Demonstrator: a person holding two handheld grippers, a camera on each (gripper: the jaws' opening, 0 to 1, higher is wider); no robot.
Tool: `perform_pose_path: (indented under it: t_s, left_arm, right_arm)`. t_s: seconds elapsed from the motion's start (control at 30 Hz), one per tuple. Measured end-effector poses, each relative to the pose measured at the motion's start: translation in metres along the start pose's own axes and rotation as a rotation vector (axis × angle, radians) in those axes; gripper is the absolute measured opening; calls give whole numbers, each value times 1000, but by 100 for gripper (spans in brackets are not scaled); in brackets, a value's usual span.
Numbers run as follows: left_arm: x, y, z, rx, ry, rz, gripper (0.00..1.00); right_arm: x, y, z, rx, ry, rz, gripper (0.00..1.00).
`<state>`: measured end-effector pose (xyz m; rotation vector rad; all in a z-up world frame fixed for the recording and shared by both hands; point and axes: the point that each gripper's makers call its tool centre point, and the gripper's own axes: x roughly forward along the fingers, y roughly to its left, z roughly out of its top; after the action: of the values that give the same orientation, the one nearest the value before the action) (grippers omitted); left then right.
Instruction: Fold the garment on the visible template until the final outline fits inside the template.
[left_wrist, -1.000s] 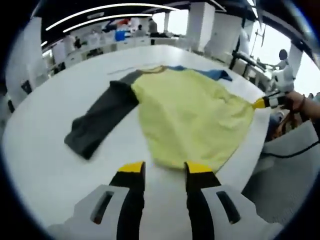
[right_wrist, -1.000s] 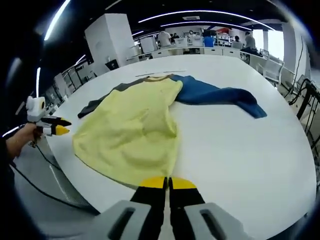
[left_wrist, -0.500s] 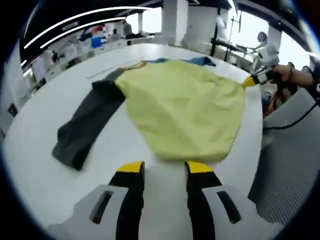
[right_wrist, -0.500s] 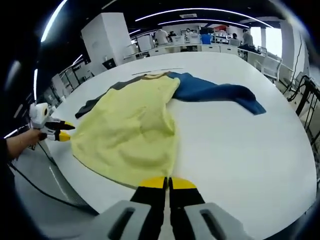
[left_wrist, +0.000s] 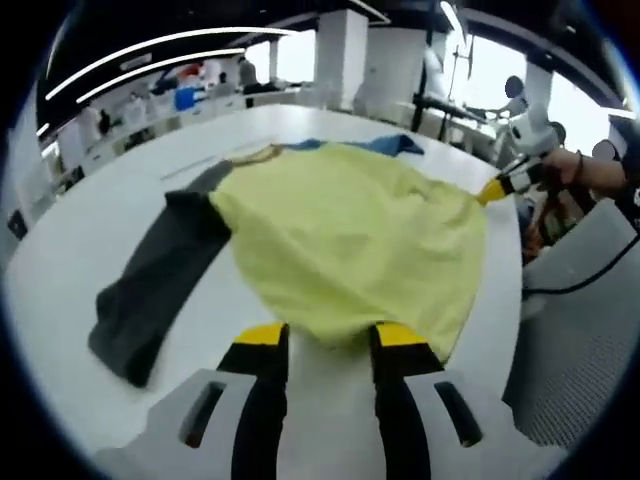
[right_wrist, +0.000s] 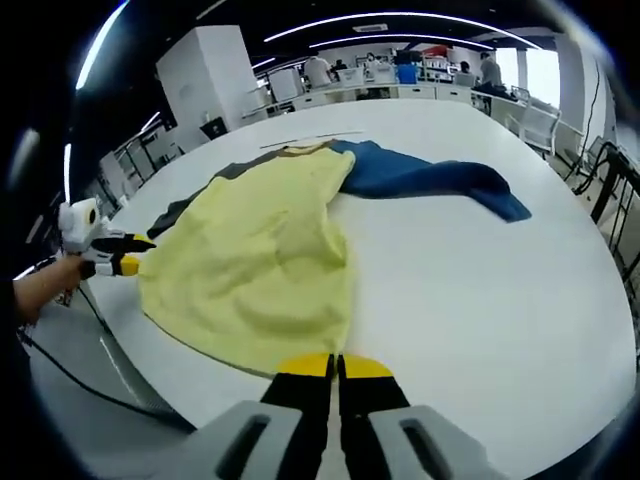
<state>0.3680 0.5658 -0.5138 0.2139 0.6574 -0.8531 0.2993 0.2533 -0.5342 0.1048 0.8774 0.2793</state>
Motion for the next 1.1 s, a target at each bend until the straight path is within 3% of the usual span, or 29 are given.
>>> perform_pose_path:
  t_s: [0.33,0.67,0.87,1.1]
  left_arm:
    - [16,-10,13,-21,-15,51,24]
    - [21,-19,6,-27,9,48,0]
    - [7,-18,6,-34,20,57,0]
    - [-25,-13,-10,-53,74,94,0]
  right_arm:
    - [-2,3,0,6,1,-1,0]
    - [-2,2,0,8,-5,0,0]
    - [-3,2,2,-1,-14,3,0]
    - [-8,0,4,-13,-34,-7,0]
